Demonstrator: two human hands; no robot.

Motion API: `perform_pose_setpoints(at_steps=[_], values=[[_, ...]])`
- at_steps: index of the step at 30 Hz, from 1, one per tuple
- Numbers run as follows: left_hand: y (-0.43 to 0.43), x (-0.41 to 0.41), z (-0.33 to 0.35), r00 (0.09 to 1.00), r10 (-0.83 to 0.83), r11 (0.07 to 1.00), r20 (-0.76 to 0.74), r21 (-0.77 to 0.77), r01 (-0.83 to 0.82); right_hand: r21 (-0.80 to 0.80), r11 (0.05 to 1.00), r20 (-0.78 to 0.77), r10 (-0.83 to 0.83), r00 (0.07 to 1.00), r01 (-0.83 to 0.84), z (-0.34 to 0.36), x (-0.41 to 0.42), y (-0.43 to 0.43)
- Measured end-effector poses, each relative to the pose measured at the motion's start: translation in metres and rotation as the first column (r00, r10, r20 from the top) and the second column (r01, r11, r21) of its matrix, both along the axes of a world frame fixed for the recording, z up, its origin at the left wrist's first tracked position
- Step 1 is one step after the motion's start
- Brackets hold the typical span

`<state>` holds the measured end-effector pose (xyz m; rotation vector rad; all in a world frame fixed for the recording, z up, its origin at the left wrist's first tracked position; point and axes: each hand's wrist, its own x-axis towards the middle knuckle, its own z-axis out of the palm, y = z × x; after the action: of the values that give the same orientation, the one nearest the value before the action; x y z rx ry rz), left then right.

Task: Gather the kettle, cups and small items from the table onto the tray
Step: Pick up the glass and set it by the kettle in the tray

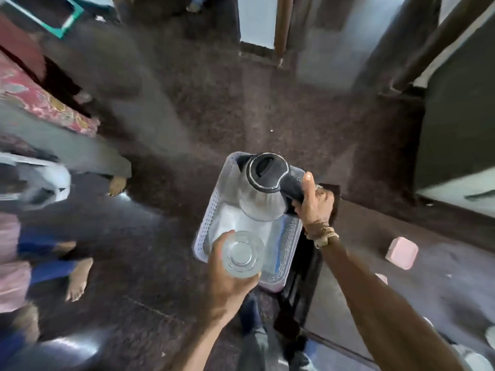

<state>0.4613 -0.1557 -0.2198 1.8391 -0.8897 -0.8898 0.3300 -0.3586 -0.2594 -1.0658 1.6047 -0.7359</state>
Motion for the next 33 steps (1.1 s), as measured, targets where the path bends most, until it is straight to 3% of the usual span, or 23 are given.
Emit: perform_pose_setpoints(at_steps=[3,6,8,18,21,23,25,27,30,33], values=[[-0.003,0.0,-0.005,0.998,0.038,0.999,-0.058,0.018,-0.037,-0.06,0.993,0.004,0.097,0.995,-0.097,-0.004,0.009,-0.015],[-0.008,0.002,-0.007,0.998,0.016,1.0,-0.063,0.022,-0.014,-0.106,0.994,-0.077,-0.011,0.997,0.003,-0.018,0.011,-0.02],[-0.011,0.004,-0.007,0.999,0.012,1.0,-0.051,0.015,-0.012,-0.16,0.986,-0.045,-0.048,0.998,0.04,-0.028,0.009,-0.023],[-0.021,0.006,-0.007,0.998,0.023,1.0,-0.055,0.022,-0.022,-0.146,0.988,0.007,0.04,0.999,-0.039,-0.031,0.004,-0.019],[-0.021,0.006,-0.003,0.998,0.036,0.998,-0.043,0.05,-0.034,-0.167,0.976,-0.087,0.128,0.988,-0.141,-0.019,0.001,-0.017],[-0.019,0.006,0.002,0.998,0.038,0.998,-0.041,0.057,-0.036,-0.259,0.937,-0.251,0.169,0.953,-0.234,-0.007,-0.005,-0.011],[-0.014,0.004,0.007,0.998,0.052,0.997,-0.035,0.053,-0.05,-0.37,0.899,-0.392,0.079,0.917,-0.236,0.004,-0.018,0.005],[-0.008,0.001,0.011,0.997,0.069,0.997,-0.045,0.045,-0.067,-0.437,0.88,-0.398,-0.006,0.917,-0.184,0.015,-0.033,0.031],[0.004,-0.001,0.014,0.996,0.068,0.997,-0.062,0.042,-0.066,-0.401,0.842,-0.353,0.223,0.909,-0.362,0.024,-0.051,0.077],[0.015,-0.002,0.019,0.999,0.026,0.998,-0.026,0.05,-0.025,-0.221,0.76,-0.341,0.527,0.778,-0.612,0.029,-0.058,0.121]])
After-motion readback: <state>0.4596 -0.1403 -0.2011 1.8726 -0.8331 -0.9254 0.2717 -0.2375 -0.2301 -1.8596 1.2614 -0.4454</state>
